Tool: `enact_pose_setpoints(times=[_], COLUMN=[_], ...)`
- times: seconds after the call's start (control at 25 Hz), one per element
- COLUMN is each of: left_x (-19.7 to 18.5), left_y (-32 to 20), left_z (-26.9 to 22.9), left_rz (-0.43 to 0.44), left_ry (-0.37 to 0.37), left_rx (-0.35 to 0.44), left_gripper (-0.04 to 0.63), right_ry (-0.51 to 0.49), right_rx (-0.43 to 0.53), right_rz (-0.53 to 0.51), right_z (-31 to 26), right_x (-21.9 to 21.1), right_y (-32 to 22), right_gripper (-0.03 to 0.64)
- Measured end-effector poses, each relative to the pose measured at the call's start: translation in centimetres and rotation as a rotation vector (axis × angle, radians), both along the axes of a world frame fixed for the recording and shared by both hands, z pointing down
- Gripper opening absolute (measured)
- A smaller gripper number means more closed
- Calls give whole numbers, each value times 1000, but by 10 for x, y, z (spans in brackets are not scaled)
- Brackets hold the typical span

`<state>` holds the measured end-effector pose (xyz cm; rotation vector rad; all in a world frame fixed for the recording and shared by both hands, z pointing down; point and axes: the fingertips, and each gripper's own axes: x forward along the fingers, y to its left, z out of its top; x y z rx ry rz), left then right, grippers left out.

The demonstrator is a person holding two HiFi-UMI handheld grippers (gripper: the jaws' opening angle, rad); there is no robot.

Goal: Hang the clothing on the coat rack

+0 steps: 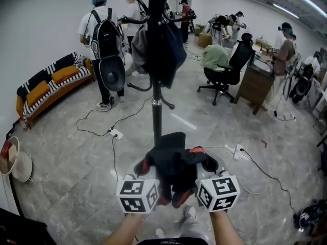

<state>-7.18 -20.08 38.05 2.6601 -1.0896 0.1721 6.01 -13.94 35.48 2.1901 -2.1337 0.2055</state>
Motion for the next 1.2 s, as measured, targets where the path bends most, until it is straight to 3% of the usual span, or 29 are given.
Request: enact_pose_setpoints(times=[0.84,1.2], left_x=[71,78], left_y=[-72,-103], left_z=[7,12], left_rz=[-231,-334], left_ry=[-43,-58], left_rx=[-13,-29], left_gripper=[25,25], right_ry=[-46,-70], right_rx=[17,7], right_rz=[-236,-321], right_z=[8,12], right_x=[79,93], right_y=[-95,-136], right_gripper=[26,26])
